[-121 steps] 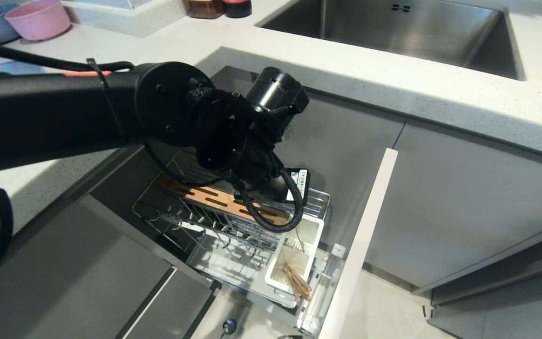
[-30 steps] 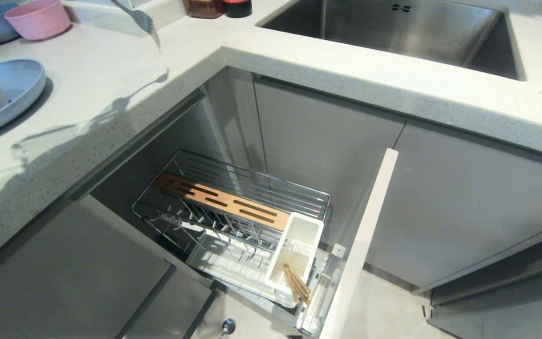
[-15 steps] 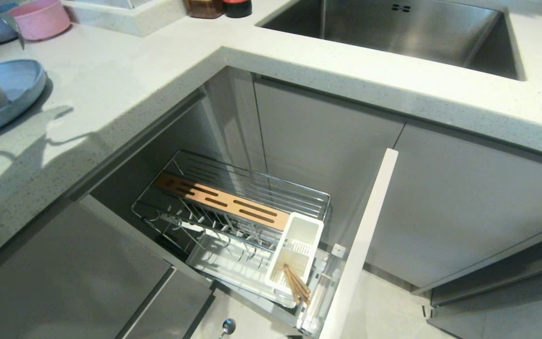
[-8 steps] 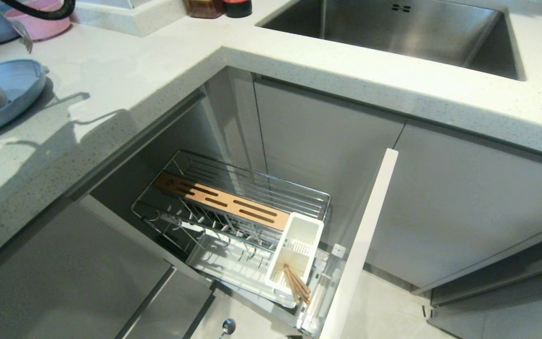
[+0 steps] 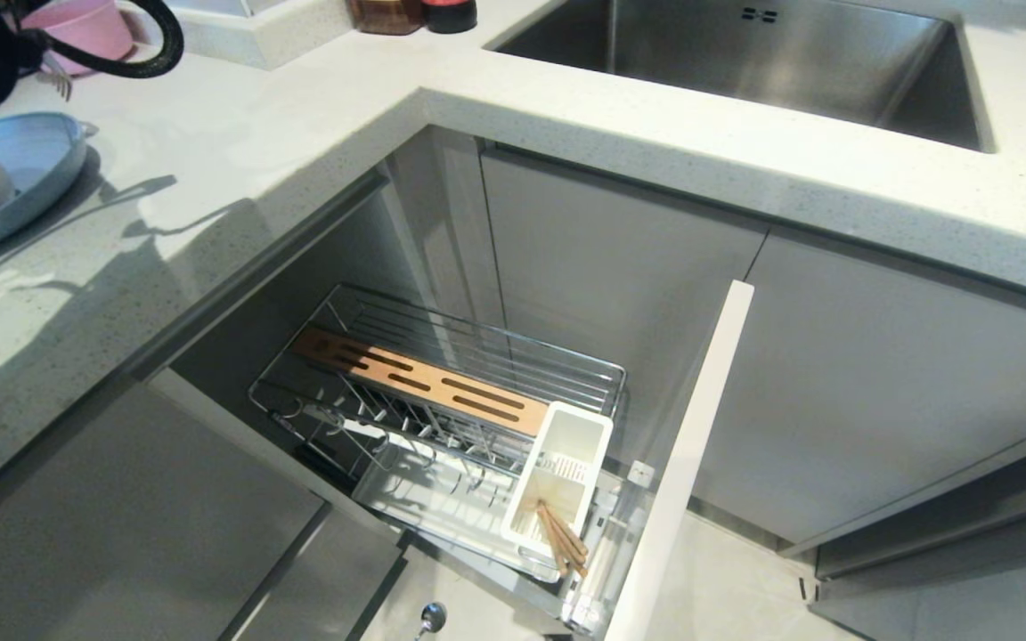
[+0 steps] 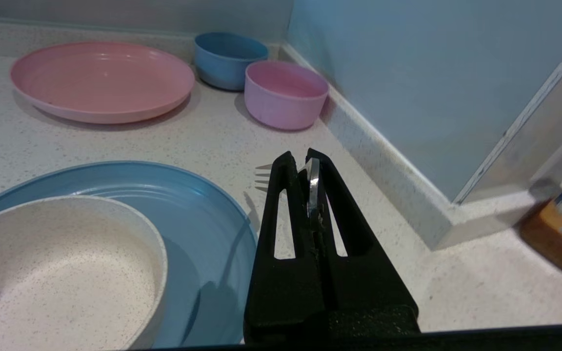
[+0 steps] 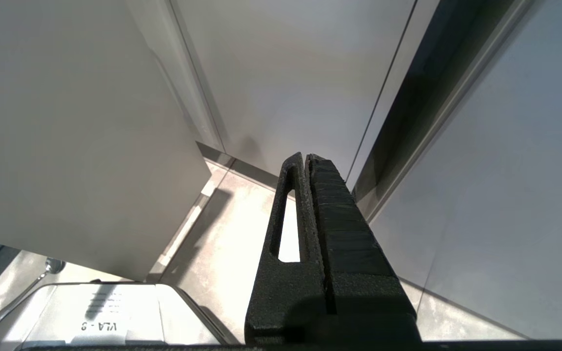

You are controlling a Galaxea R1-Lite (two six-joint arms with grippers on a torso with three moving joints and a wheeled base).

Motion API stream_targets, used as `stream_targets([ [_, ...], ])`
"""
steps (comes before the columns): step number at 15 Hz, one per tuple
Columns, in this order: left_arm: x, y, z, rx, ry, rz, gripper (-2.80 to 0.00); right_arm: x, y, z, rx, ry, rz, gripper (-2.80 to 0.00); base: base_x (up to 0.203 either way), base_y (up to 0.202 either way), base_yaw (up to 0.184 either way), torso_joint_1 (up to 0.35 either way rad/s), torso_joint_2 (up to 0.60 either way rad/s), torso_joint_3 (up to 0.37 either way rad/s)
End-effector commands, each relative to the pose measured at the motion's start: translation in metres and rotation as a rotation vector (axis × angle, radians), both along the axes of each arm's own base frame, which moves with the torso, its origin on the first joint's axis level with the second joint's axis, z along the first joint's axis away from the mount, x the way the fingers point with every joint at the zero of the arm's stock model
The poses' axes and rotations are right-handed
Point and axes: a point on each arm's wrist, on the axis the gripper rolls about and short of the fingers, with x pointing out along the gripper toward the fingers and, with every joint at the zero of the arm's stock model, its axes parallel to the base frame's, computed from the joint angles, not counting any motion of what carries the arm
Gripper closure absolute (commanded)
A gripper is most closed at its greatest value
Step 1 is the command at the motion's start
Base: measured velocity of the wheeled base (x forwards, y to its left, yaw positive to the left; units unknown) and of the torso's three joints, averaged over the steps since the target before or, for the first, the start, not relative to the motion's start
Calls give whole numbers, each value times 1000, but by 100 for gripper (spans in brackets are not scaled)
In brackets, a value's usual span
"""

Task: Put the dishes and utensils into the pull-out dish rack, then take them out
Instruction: Take the fork out of the cupboard

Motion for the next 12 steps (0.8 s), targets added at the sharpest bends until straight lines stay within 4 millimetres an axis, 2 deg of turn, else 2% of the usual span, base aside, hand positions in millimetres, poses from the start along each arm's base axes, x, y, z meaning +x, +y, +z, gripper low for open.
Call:
stream_targets([
  [1, -8, 3, -3, -23, -60, 4, 0, 0, 0, 0, 0, 1, 0, 0, 0, 0, 0, 0, 0, 0],
  [5, -20, 9, -10, -25, -114, 6, 0, 0, 0, 0, 0, 2, 0, 0, 0, 0, 0, 0, 0, 0],
  [12, -22, 20, -41, -9, -87, 49, 0, 0, 0, 0, 0, 2, 0, 0, 0, 0, 0, 0, 0, 0],
])
